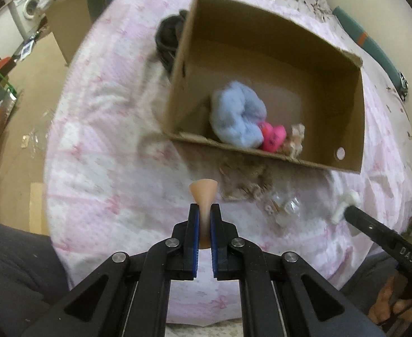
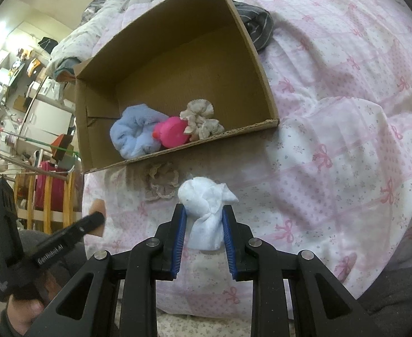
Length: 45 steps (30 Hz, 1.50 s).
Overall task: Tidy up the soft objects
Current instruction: 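Carry the white cloth into the box with the right tool while the left tool holds the beige plastic piece, then lower the beige piece into the box with the left tool while the right tool lowers the white cloth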
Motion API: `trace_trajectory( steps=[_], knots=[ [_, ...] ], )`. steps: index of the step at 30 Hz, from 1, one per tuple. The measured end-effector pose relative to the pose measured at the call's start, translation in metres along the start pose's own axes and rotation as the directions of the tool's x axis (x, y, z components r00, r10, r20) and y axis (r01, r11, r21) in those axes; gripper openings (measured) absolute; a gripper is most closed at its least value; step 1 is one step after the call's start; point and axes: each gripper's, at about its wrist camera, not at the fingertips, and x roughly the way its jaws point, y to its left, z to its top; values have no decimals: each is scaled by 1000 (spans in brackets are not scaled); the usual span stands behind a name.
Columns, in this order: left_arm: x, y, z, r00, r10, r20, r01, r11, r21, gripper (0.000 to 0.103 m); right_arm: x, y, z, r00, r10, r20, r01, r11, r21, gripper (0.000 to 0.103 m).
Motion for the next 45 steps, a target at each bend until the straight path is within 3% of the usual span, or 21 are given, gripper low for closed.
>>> trace_trajectory(
  steps=[11, 17, 21, 31, 40, 45],
  knots=[
    [-40, -2, 36, 991, -12, 134, 6, 999, 44, 7, -45, 16, 18, 984, 101, 146, -98, 995, -31, 27],
    [-51, -12, 65, 977, -12, 214, -4, 997, 76, 7, -65, 26, 43, 956, 186, 225, -182, 983, -41, 27],
    [-48, -19, 82, 960, -14, 281, -19, 993, 114, 7, -70, 27, 63, 950, 183, 251, -175, 983, -55, 27],
    [-7, -31, 83, 958, -67, 278, 12, 981, 194, 7, -37, 4, 81, 959, 121, 258, -118, 993, -25, 27],
    [18, -27, 89, 970, -105, 219, 76, 988, 138, 7, -9, 11, 79, 977, 49, 208, -34, 997, -72, 27],
    [18, -34, 85, 970, -114, 216, 78, 983, 168, 7, -4, 9, 79, 981, 35, 191, -24, 998, -61, 27]
  ],
)
